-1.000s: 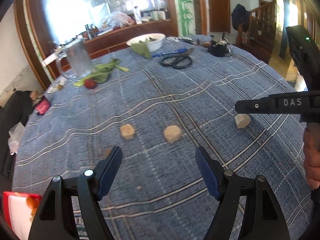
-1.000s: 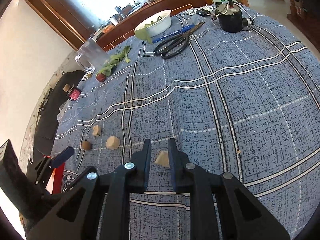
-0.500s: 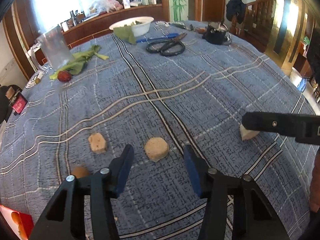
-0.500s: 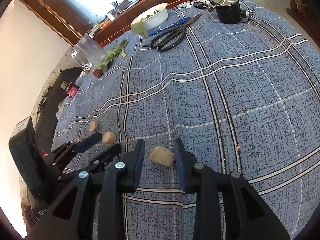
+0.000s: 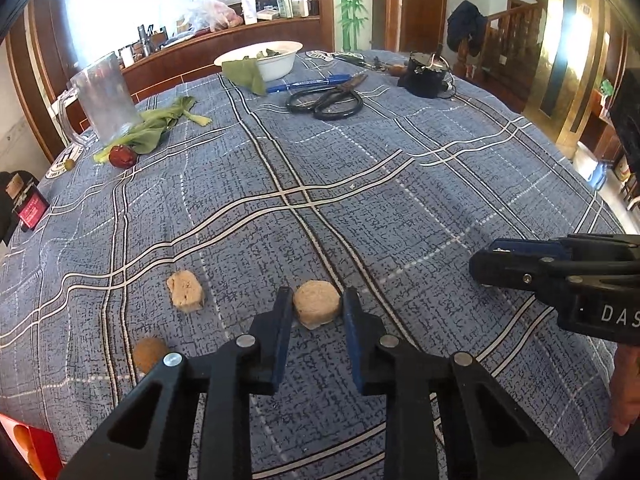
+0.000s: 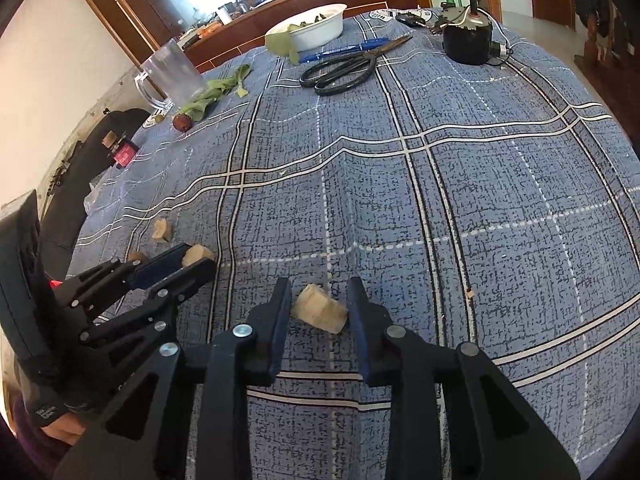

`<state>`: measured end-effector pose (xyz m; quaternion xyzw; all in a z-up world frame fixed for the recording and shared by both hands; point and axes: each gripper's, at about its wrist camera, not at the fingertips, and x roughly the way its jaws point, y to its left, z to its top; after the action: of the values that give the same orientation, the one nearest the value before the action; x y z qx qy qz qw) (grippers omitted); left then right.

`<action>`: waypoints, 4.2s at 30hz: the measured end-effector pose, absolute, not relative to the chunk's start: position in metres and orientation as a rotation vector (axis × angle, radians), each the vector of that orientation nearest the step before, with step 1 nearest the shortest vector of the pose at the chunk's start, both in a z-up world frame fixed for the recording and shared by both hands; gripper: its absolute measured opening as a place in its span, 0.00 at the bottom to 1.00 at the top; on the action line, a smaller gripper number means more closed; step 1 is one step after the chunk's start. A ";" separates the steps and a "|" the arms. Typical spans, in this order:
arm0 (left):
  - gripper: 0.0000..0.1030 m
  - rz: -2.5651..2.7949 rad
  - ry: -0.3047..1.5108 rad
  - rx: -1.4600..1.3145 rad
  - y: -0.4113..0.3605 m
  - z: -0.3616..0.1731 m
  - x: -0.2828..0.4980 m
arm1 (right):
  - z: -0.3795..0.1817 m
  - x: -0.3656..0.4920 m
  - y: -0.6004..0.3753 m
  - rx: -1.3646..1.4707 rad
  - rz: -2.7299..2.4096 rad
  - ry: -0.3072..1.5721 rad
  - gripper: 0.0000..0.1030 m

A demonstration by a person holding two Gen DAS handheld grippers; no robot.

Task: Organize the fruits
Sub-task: 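Carry the tan ball with the left gripper while the right gripper carries the beige chunk over the tray, then open the left gripper to drop the tan ball while the right gripper releases the beige chunk into the tray, then grasp another beige chunk with the right gripper while the left tool moves toward a brown nut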

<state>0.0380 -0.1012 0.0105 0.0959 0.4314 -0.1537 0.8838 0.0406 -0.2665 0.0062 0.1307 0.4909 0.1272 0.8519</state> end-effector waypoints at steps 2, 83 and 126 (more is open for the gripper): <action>0.24 -0.314 0.893 0.184 -0.099 0.013 0.034 | 0.006 0.040 -0.269 0.290 0.271 1.030 0.29; 0.24 0.487 0.628 -0.117 0.235 0.043 -0.217 | 0.030 -0.163 0.110 -0.005 0.958 0.904 0.30; 0.66 0.335 0.612 0.016 0.137 0.076 -0.185 | 0.058 0.025 -0.088 0.125 0.395 0.882 0.46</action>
<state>-0.1846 0.1374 0.0765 0.0080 0.2998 0.1643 0.9397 0.0251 -0.0877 0.0583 0.0601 0.4238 0.1899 0.8836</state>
